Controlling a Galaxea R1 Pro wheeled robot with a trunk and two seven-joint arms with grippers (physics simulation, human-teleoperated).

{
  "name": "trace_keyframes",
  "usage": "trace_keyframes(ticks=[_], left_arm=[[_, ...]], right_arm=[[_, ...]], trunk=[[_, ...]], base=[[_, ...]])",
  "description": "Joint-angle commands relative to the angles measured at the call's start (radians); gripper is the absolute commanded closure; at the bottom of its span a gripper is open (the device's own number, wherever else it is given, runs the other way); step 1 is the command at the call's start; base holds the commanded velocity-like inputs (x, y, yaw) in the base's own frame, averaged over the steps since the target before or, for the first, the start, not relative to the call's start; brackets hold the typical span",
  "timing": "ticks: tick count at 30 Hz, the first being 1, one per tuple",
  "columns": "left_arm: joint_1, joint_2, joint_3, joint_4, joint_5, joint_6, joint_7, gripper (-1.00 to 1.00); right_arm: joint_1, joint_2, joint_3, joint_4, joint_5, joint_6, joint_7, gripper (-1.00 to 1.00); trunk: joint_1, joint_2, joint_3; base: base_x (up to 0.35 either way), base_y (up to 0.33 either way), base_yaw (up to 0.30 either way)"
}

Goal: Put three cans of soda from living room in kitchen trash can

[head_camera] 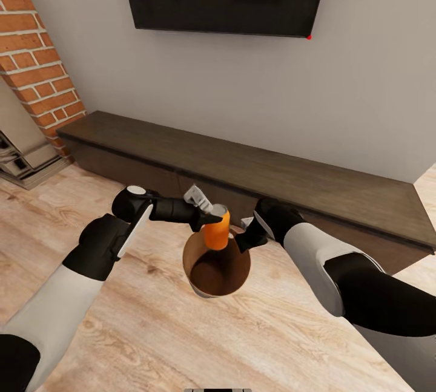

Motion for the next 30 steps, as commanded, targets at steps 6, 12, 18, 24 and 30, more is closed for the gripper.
trace_keyframes(ticks=[6,12,18,24,30], left_arm=[[0.037,0.000,-0.004,0.097,-0.001,-0.101,-0.002,1.00],[0.055,-0.005,-0.005,0.235,-0.002,-0.218,-0.003,1.00],[0.059,-0.027,-0.008,0.372,-0.039,-0.294,0.006,1.00],[0.059,-0.060,-0.013,0.470,-0.065,-0.316,0.048,1.00],[0.059,-0.064,-0.038,0.489,-0.075,-0.306,0.072,1.00]], right_arm=[[-0.003,0.005,-0.017,0.001,-0.047,0.008,0.007,1.00],[-0.005,0.010,-0.019,0.004,-0.047,0.008,0.010,1.00],[-0.007,0.011,-0.022,0.010,-0.048,0.008,0.010,1.00],[-0.008,0.011,-0.023,0.011,-0.048,0.008,0.011,1.00],[-0.009,0.011,-0.023,0.007,-0.049,0.008,0.012,1.00]], trunk=[[0.000,0.000,0.000],[0.000,0.000,0.000],[0.000,0.000,0.000],[0.000,0.000,0.000],[0.000,0.000,0.000]], base=[[0.000,0.000,0.000],[0.000,0.000,0.000],[0.000,0.000,0.000],[0.000,0.000,0.000],[0.000,0.000,0.000]])
